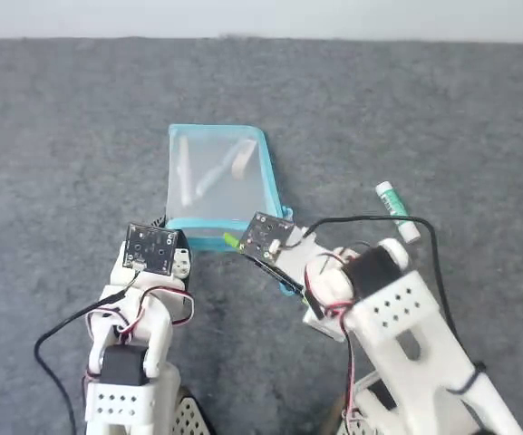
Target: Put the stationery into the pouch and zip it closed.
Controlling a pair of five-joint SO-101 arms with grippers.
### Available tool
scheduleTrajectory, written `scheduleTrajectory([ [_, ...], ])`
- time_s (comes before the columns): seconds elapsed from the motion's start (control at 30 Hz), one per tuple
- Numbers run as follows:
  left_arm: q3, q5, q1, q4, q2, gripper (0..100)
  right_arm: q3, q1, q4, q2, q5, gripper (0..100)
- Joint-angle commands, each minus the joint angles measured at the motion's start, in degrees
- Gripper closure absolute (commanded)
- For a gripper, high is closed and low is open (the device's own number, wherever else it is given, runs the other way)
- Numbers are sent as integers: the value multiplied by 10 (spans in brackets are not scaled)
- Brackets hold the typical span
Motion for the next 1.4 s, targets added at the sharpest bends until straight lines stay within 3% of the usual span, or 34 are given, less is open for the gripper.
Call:
scheduleTrajectory([
  [0.0, -12, 4, -5, -23, -14, 988, -20, -7, -20, 38, -20, 992],
  [0.5, -12, 4, -2, -22, -14, 988, -206, -6, -14, 235, -117, 992],
  [0.83, -12, 4, -1, -22, -14, 988, -316, 98, 2, 327, -188, 992],
  [1.07, -12, 4, 2, -22, -14, 988, -372, 103, 35, 342, -192, 992],
  [1.37, -14, 3, 99, 10, -14, 988, -384, 69, 35, 345, -192, 992],
])
